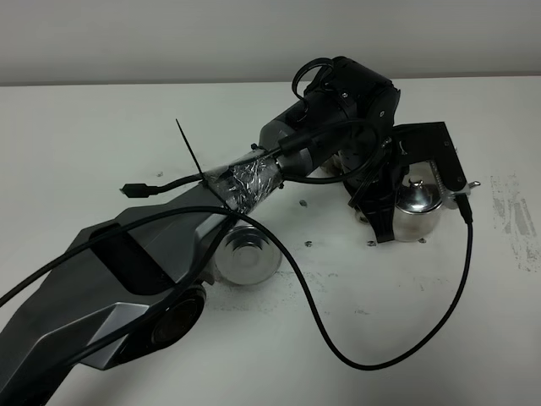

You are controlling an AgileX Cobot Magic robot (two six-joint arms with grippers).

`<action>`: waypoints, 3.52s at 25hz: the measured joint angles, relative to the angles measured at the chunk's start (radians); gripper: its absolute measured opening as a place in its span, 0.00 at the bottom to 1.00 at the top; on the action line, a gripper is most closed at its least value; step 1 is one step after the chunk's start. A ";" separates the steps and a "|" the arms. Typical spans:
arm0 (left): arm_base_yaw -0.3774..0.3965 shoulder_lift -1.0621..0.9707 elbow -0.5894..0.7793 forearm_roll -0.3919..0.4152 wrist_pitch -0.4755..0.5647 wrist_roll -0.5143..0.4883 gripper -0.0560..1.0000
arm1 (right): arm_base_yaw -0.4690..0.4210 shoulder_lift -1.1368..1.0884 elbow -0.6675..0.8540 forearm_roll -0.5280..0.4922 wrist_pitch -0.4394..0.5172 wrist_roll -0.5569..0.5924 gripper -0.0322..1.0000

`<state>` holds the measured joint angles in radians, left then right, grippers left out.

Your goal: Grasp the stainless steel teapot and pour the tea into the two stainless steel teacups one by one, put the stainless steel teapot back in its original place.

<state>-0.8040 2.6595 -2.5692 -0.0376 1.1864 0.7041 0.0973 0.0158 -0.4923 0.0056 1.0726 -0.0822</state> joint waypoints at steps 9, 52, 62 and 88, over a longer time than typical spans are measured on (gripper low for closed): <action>-0.001 -0.010 0.000 0.001 0.006 -0.008 0.22 | 0.000 0.000 0.000 0.000 0.000 0.000 0.25; 0.101 -0.629 0.896 0.161 -0.294 -0.255 0.22 | 0.000 0.000 0.000 0.000 0.000 0.000 0.25; 0.105 -0.732 1.179 0.223 -0.400 -0.384 0.22 | 0.000 0.000 0.000 0.000 0.000 0.000 0.25; 0.145 -0.766 1.436 0.201 -0.626 -0.451 0.22 | 0.000 0.000 0.000 0.000 0.000 0.000 0.25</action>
<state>-0.6590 1.8938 -1.1329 0.1631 0.5605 0.2536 0.0973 0.0158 -0.4923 0.0056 1.0726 -0.0822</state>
